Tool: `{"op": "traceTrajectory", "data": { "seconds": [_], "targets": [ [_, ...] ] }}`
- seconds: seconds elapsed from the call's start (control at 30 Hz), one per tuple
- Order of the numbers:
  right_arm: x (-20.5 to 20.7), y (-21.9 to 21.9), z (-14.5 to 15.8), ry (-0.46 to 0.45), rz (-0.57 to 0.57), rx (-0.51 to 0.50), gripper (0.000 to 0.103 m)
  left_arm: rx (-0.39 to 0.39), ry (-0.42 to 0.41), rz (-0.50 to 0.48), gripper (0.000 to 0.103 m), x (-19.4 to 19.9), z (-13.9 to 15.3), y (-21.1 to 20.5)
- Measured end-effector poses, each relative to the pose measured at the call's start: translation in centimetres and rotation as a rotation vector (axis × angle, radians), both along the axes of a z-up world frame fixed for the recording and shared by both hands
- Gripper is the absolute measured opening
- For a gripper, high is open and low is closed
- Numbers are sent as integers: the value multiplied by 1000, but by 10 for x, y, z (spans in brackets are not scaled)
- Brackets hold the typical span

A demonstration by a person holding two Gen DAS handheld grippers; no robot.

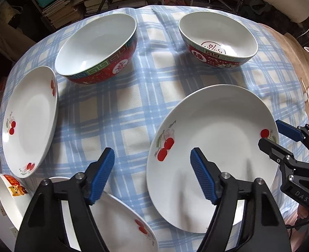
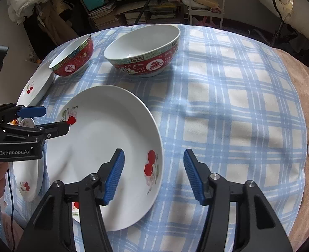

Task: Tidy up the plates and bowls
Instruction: 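Move the left tool toward a cherry plate while the right tool approaches another cherry plate, then close the left tool on a cherry plate rim while the right tool grips another plate rim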

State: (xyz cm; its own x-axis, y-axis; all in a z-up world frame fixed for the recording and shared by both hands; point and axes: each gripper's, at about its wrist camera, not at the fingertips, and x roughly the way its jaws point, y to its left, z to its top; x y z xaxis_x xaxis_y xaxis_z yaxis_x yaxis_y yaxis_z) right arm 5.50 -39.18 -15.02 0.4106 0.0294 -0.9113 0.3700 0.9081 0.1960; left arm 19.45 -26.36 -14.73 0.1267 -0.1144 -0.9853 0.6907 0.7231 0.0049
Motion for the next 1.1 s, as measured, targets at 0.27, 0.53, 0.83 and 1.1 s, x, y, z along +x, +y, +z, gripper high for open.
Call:
{"op": "traceTrajectory", "data": {
  "seconds": [0.27,0.53,0.83,1.1],
  "targets": [
    [-1,-3,-12,33,10,61,17,-4,66,70,27,9,-15,0],
    [-1,-2,-10,32,-2,62,16,-6,44,16,19,-10,-16,-10],
    [-19,-2,-1,58,-12,74,16,18,53,-21,19,-40,-6,-24],
    [-39,2,6,84,-6,83,16,46,53,-40,19,-62,7,-20]
  ]
}}
